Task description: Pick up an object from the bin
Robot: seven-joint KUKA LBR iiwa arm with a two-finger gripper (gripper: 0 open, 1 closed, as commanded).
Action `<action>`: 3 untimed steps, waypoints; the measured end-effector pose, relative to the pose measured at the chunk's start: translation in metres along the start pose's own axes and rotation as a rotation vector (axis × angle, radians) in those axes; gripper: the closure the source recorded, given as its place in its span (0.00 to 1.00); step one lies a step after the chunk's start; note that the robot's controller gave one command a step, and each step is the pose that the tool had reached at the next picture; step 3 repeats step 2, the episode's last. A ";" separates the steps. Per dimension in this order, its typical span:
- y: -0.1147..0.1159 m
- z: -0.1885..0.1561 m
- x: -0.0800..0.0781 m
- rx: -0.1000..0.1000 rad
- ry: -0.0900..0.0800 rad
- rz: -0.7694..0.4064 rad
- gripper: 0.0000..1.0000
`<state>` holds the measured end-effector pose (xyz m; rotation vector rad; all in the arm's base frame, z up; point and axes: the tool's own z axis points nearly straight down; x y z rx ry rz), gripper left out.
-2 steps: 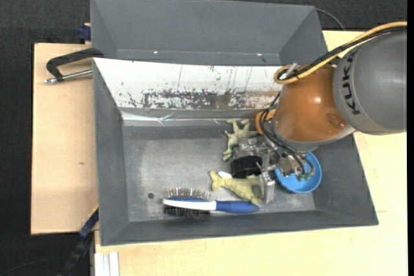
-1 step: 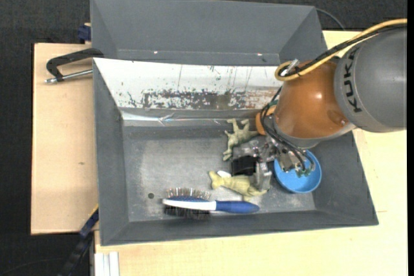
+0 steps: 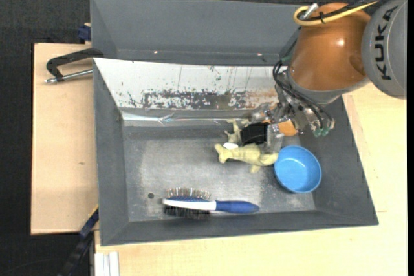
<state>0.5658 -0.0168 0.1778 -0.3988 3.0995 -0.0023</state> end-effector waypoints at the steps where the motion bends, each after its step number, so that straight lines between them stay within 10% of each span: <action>1: -0.036 0.105 -0.011 -0.008 0.015 0.045 1.00; 2: -0.028 -0.035 -0.018 0.001 0.000 0.067 1.00; 3: -0.028 -0.035 -0.018 0.001 0.000 0.067 1.00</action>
Offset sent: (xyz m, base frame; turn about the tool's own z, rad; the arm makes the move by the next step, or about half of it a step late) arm 0.0190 -0.0329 -0.1078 0.0402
